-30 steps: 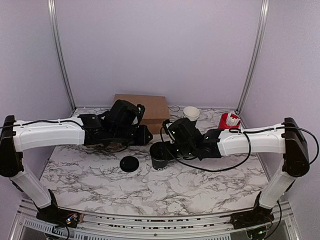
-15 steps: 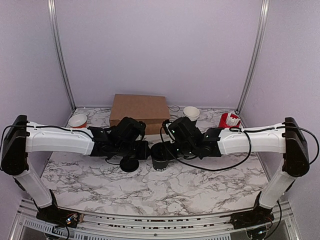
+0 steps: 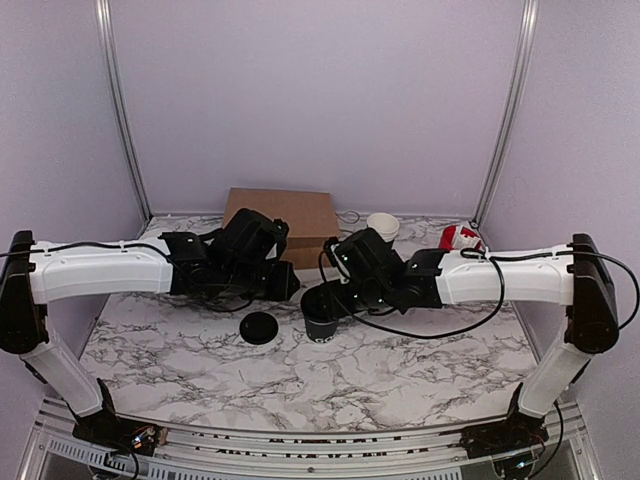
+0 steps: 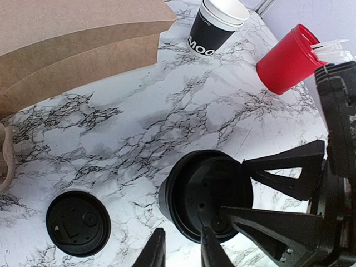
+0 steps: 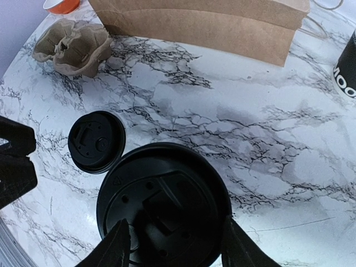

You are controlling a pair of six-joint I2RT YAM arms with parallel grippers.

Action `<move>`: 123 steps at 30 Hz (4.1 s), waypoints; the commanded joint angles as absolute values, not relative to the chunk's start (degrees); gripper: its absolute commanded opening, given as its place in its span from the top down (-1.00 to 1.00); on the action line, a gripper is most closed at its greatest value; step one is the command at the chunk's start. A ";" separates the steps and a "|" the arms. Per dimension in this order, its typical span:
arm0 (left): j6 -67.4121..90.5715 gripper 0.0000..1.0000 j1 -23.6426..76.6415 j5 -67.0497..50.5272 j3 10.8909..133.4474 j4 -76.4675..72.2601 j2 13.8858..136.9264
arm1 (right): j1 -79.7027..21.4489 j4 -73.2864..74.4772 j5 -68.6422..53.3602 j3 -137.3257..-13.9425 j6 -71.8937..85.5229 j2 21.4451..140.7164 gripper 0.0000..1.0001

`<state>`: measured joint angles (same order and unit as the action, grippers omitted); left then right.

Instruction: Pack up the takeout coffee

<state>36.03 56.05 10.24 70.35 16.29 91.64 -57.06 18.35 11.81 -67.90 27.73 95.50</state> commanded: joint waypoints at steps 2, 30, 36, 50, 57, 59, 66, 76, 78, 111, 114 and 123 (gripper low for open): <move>34.63 0.45 54.87 11.73 71.16 19.14 90.65 | -57.39 20.25 11.84 -71.42 26.69 93.43 -0.12; 33.29 0.24 54.51 8.53 75.84 19.00 104.89 | -57.30 4.30 5.42 -45.96 34.40 90.12 0.05; 33.73 0.25 54.62 8.44 75.59 18.97 104.60 | -57.30 10.36 10.69 -50.08 32.76 84.18 0.03; 33.83 0.25 55.01 8.17 75.60 18.88 104.40 | -56.11 9.25 12.80 -59.72 25.46 83.81 -0.07; 33.41 0.25 54.98 8.40 75.33 18.83 104.23 | -56.76 0.96 2.81 -47.79 34.52 93.59 0.05; 33.31 0.25 55.02 8.27 75.36 18.83 104.32 | -57.12 2.17 3.90 -47.82 34.50 91.65 0.05; 33.09 0.25 55.01 8.17 75.75 18.86 103.98 | -57.25 12.40 12.03 -60.53 28.49 84.82 0.00; 33.14 0.25 55.02 8.01 75.92 18.85 103.88 | -55.39 15.74 17.01 -69.32 24.51 83.60 -0.06; 33.30 0.25 55.01 7.92 76.02 18.85 104.02 | -54.49 13.32 13.23 -65.04 26.36 86.16 -0.05; 32.81 0.25 55.01 8.41 76.49 19.08 102.84 | -57.06 6.56 10.83 -56.21 29.97 94.64 -0.01; 32.80 0.25 55.02 8.22 76.59 19.13 102.92 | -56.97 7.43 7.98 -55.18 32.20 97.99 0.10; 32.72 0.26 54.98 8.01 77.01 19.12 102.76 | -59.94 14.83 16.05 -63.48 29.87 89.02 0.04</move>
<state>33.34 54.81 8.40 76.51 17.15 103.13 -59.57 13.74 12.19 -56.49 31.07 94.94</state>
